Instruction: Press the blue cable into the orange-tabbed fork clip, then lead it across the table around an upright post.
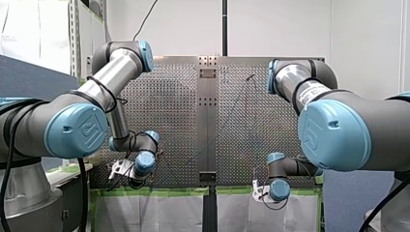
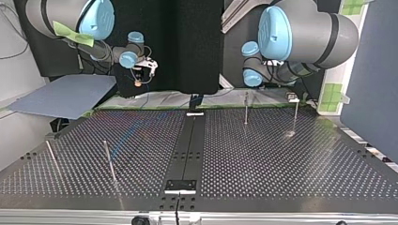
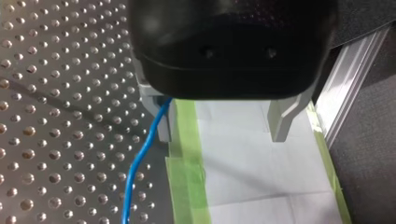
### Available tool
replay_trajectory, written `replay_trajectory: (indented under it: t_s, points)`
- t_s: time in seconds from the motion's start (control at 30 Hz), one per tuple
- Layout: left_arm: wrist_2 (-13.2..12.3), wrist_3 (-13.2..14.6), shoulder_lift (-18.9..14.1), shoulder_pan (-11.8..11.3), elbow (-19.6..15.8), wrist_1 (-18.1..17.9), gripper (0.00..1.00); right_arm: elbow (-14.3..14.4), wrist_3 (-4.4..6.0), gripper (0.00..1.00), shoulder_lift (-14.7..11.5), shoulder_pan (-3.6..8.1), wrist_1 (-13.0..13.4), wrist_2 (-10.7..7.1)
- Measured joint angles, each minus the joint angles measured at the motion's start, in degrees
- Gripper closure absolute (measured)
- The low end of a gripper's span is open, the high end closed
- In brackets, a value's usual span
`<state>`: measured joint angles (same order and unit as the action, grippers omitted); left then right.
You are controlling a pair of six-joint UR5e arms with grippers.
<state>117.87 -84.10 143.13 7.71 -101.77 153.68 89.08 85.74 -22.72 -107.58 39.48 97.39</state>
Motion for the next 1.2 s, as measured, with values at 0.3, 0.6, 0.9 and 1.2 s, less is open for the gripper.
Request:
replay_trajectory:
  t_s: [0.3,0.6,0.9,1.2]
  points:
    - [0.53,-0.24,0.00,0.84,0.86,-2.11,0.04,0.00,-0.03,0.99,0.00,-0.04,0.00,0.00]
    - [2.10,-0.29,0.03,1.02,1.52,-3.06,0.65,0.00,-0.02,0.99,-0.01,-0.04,0.00,0.00]
    - [2.14,0.13,0.02,0.86,1.52,-3.20,0.99,0.00,-0.04,0.99,0.00,-0.04,0.00,0.00]
    - [-0.04,0.70,-0.07,1.06,1.53,-4.51,0.99,0.01,-0.02,0.99,0.00,-0.04,0.00,0.00]
